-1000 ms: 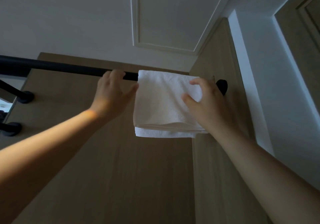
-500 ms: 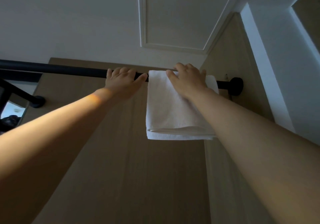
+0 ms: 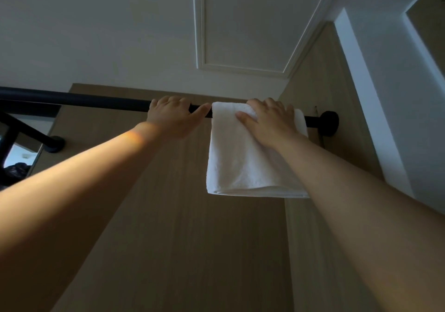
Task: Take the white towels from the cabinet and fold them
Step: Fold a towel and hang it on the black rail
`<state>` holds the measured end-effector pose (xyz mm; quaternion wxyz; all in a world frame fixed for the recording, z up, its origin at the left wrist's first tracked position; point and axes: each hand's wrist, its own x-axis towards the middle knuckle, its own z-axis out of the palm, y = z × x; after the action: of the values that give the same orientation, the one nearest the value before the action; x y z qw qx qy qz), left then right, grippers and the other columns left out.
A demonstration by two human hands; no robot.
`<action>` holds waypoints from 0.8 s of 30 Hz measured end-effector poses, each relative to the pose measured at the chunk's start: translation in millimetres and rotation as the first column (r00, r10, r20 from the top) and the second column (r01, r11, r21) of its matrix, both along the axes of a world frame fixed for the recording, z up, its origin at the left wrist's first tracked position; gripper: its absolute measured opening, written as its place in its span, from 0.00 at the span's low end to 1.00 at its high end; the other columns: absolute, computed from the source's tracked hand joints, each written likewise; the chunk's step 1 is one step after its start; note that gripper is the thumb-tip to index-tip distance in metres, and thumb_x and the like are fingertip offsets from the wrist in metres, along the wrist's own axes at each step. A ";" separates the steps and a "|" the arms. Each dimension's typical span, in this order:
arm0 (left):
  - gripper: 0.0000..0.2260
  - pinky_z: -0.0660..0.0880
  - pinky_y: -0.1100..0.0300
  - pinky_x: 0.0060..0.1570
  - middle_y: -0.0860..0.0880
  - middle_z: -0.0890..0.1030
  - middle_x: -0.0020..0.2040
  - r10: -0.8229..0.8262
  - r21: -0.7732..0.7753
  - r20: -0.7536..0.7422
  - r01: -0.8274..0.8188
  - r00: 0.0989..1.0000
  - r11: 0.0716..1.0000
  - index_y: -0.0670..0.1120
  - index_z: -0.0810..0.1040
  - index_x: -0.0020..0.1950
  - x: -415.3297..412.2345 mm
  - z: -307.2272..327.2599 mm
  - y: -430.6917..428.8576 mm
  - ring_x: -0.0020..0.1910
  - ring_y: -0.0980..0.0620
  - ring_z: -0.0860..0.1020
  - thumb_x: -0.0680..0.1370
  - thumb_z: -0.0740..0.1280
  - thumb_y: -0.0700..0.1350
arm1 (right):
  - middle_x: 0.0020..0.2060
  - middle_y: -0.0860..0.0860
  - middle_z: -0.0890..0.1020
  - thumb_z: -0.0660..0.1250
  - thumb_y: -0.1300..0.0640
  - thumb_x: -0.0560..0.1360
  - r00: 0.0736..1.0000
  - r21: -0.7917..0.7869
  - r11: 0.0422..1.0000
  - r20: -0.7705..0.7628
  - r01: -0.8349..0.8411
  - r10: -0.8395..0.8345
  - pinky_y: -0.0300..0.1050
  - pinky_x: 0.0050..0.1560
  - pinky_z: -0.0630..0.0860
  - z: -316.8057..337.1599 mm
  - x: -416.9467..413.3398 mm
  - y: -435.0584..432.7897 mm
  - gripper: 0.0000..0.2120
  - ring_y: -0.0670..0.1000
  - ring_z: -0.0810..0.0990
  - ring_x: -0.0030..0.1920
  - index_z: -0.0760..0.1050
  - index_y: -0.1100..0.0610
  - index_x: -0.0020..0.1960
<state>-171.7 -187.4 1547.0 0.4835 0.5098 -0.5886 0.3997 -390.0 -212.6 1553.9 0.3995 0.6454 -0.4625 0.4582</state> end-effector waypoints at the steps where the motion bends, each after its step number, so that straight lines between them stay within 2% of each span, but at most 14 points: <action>1: 0.29 0.62 0.46 0.66 0.43 0.78 0.57 0.013 -0.005 0.006 -0.013 1.000 1.000 0.45 0.77 0.55 -0.4 -0.2 0.8 0.61 0.42 0.72 0.78 0.48 0.66 | 0.69 0.55 0.69 0.48 0.33 0.79 1.000 0.002 1.000 0.005 -0.005 0.005 0.65 0.74 0.50 0.2 -2.8 -0.4 0.27 0.58 0.64 0.72 0.65 0.46 0.72; 6: 0.27 0.63 0.44 0.67 0.43 0.77 0.55 0.051 -0.021 0.010 -0.051 0.999 0.998 0.46 0.74 0.51 -2.5 -3.9 1.4 0.60 0.41 0.72 0.78 0.49 0.67 | 0.69 0.56 0.69 0.48 0.34 0.79 1.000 0.012 1.000 0.024 0.007 -0.007 0.63 0.73 0.52 0.6 -28.0 -3.7 0.27 0.58 0.65 0.71 0.65 0.46 0.72; 10: 0.29 0.62 0.43 0.68 0.43 0.76 0.59 0.070 -0.021 0.014 -0.070 0.997 0.997 0.44 0.75 0.56 -3.8 -7.5 1.0 0.63 0.41 0.70 0.78 0.49 0.67 | 0.70 0.56 0.69 0.48 0.34 0.79 0.999 0.029 1.000 0.038 0.004 -0.005 0.63 0.74 0.50 1.8 -50.4 -4.6 0.28 0.58 0.64 0.72 0.64 0.46 0.72; 14: 0.30 0.62 0.44 0.68 0.42 0.76 0.60 0.079 0.005 0.008 -0.079 0.997 0.997 0.43 0.74 0.57 -6.8 -5.6 6.0 0.64 0.40 0.70 0.78 0.49 0.67 | 0.70 0.56 0.69 0.47 0.33 0.79 0.999 0.040 0.999 0.032 0.014 -0.015 0.65 0.73 0.53 2.5 -64.6 -5.9 0.28 0.58 0.65 0.71 0.64 0.46 0.73; 24: 0.31 0.59 0.42 0.70 0.42 0.73 0.65 0.091 0.013 0.025 -0.091 0.996 0.996 0.43 0.72 0.64 -7.7 -14.1 7.8 0.68 0.41 0.67 0.77 0.51 0.68 | 0.71 0.54 0.68 0.48 0.34 0.79 0.998 0.058 0.998 0.054 -0.013 0.010 0.64 0.74 0.51 0.4 -64.2 -2.8 0.28 0.57 0.64 0.73 0.63 0.46 0.74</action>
<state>-179.5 -179.6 1532.9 0.4539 0.5345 -0.5735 0.4236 -454.2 -215.4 1554.4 0.3653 0.6468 -0.4825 0.4641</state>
